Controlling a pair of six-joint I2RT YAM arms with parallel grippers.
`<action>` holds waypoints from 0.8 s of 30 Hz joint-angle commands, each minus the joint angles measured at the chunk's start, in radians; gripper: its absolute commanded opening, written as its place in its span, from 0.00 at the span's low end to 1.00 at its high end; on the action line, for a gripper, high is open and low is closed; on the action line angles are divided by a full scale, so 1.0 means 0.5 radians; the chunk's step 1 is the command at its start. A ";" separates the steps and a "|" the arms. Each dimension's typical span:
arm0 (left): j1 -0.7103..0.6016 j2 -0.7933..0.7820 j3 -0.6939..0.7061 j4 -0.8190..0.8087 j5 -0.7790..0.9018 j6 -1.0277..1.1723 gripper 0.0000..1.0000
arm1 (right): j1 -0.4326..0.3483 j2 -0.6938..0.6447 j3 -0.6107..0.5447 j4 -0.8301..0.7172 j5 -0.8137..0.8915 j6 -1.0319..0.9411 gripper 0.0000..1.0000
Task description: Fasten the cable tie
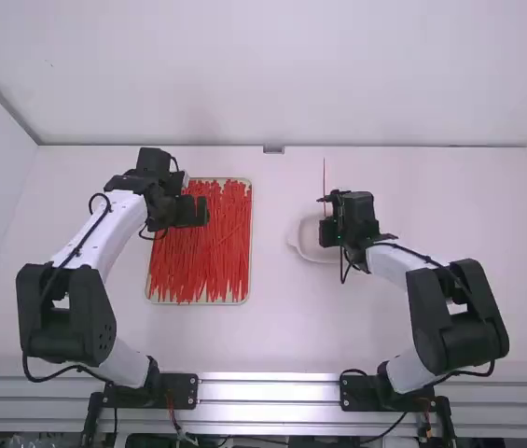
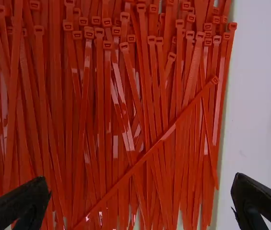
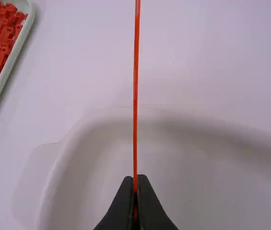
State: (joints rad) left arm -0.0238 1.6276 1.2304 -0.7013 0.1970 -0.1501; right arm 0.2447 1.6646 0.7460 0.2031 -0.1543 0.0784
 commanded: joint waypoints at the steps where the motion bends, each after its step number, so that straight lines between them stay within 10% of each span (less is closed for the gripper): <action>1: -0.005 -0.043 -0.018 -0.009 0.008 -0.005 0.99 | -0.003 0.019 -0.014 -0.001 -0.003 0.000 0.06; 14: -0.005 -0.043 -0.018 -0.008 0.008 0.000 0.99 | -0.028 0.019 -0.013 0.014 -0.005 0.029 0.68; 15: -0.005 -0.043 -0.018 -0.008 0.008 0.002 0.99 | -0.034 0.019 -0.013 0.025 -0.005 0.030 0.98; 24: -0.005 -0.043 -0.018 -0.008 0.007 0.012 0.99 | -0.031 0.014 0.160 -0.162 0.029 0.021 0.98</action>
State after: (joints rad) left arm -0.0235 1.6276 1.2301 -0.7013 0.1974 -0.1501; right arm 0.2291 1.6646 0.7605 0.1490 -0.1520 0.0860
